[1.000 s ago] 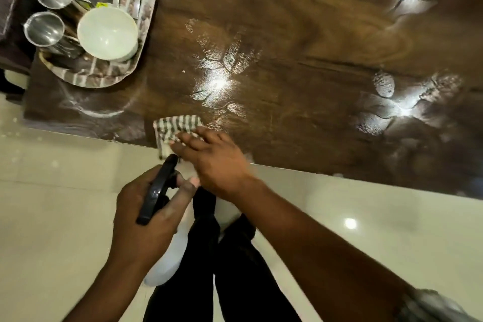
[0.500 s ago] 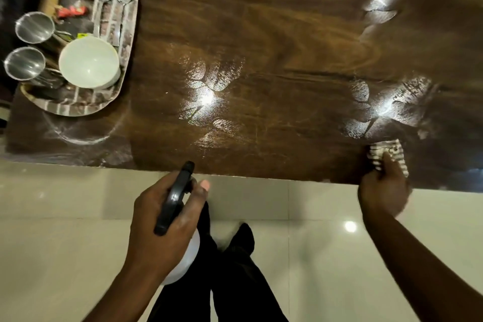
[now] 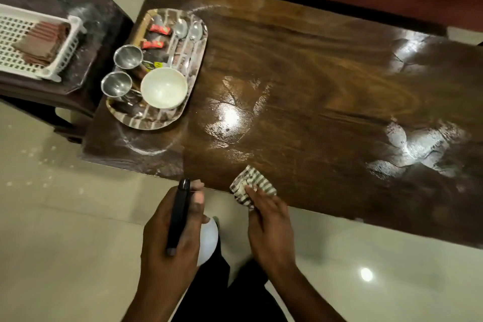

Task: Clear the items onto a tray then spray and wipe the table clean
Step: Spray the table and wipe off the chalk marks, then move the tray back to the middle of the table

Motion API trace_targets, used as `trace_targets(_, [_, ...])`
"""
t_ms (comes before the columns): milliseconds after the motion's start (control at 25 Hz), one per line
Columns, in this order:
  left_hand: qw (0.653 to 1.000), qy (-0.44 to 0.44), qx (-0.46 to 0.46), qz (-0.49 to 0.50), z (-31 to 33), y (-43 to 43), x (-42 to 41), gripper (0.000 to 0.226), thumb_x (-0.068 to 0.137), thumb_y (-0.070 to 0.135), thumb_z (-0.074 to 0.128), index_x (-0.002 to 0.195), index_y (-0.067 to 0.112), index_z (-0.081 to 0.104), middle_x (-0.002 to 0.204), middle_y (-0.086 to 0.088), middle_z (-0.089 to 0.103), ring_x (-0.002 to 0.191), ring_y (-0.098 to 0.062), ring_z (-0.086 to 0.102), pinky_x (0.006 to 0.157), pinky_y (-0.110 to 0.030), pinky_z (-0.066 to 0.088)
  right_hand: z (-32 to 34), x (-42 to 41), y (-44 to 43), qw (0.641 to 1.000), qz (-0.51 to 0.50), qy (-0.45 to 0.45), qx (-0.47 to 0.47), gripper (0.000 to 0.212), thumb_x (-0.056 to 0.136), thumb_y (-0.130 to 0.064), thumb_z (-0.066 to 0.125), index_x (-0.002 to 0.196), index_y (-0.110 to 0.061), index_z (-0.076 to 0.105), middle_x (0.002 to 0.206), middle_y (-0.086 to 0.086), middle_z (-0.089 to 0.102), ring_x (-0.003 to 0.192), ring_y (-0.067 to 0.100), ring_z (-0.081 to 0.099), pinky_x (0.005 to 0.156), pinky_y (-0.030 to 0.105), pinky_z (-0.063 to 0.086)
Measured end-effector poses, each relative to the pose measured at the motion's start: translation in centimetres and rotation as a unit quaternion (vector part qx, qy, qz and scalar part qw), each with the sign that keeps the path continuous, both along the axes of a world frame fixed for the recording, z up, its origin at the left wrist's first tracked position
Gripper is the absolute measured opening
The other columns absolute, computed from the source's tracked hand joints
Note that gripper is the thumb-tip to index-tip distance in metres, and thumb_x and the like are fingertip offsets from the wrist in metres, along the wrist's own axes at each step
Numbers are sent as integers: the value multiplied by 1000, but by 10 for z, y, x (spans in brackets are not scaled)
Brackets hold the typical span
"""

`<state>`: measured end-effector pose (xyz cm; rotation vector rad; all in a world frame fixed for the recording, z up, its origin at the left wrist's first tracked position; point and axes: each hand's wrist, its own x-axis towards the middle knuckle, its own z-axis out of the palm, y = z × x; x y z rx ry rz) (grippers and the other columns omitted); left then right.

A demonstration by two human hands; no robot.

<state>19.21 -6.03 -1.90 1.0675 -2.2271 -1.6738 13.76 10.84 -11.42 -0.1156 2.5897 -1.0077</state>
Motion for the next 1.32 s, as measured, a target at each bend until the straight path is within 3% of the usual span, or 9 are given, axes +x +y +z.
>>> trace_targets(80, [999, 9, -6, 35, 16, -15, 12, 47, 94, 70, 52, 122, 39, 73, 109, 19, 80, 95, -2, 78, 79, 1, 47, 23, 1, -12, 956, -138, -185, -181, 45, 106, -9, 56, 144, -32, 66, 136, -7, 72, 125, 14, 64, 104, 34, 54])
trace_targets(160, [998, 16, -5, 62, 37, -25, 23, 49, 95, 70, 49, 120, 35, 72, 116, 18, 78, 104, -5, 76, 87, -8, 51, 52, -6, -22, 859, -261, -321, -302, 40, 107, -4, 52, 137, -23, 68, 123, 2, 79, 109, 20, 74, 86, 34, 59])
trace_targets(280, [996, 8, -7, 88, 71, -44, 31, 42, 96, 69, 47, 116, 37, 67, 110, 18, 75, 105, 1, 71, 88, -13, 50, 99, -15, -31, 751, -323, -407, -408, 37, 105, -8, 50, 138, -15, 65, 128, 11, 77, 106, 26, 75, 82, 37, 57])
trace_targets(360, [994, -10, -15, 103, 96, -59, 37, 45, 97, 70, 45, 114, 35, 65, 105, 19, 74, 106, 4, 67, 85, -8, 46, 135, -19, -40, 726, -311, -426, -442, 42, 100, -13, 57, 141, -12, 65, 134, 14, 74, 108, 26, 74, 83, 36, 56])
trace_targets(640, [990, -74, -32, 115, 168, -113, 65, 72, 86, 93, 34, 100, 31, 69, 98, 32, 72, 93, 16, 64, 76, -25, 48, 204, -11, -53, 783, -248, -401, -405, 42, 96, -16, 68, 138, -14, 68, 131, 11, 76, 112, 26, 78, 83, 35, 64])
trace_targets(880, [993, -45, -73, 83, 161, -164, 61, 62, 92, 83, 48, 97, 25, 73, 79, 12, 73, 72, -14, 75, 69, -47, 64, 181, -30, -104, 813, -246, -408, -334, 32, 101, -15, 69, 133, -13, 70, 120, 10, 81, 92, 20, 81, 72, 34, 66])
trace_targets(1000, [993, -35, -98, 54, 123, -192, 41, 68, 95, 79, 51, 102, 16, 76, 69, 1, 70, 67, -14, 74, 65, -38, 63, 144, -51, -129, 844, -223, -400, -279, 30, 102, -15, 69, 131, -15, 70, 115, 8, 82, 84, 18, 79, 63, 29, 61])
trace_targets(1120, [992, -33, -119, 10, 77, -219, 15, 51, 100, 67, 59, 93, 19, 73, 75, 8, 69, 74, -4, 70, 61, -7, 47, 101, -75, -148, 861, -219, -394, -235, 26, 104, -12, 64, 129, -17, 66, 121, 12, 79, 86, 20, 75, 65, 31, 58])
trace_targets(1320, [991, -46, -126, -22, 9, -247, -13, 34, 101, 64, 64, 90, 31, 64, 84, 14, 68, 77, -2, 67, 62, -6, 44, 47, -109, -156, 851, -243, -424, -191, 24, 106, -10, 58, 119, -27, 68, 108, 0, 81, 90, 19, 77, 67, 32, 59])
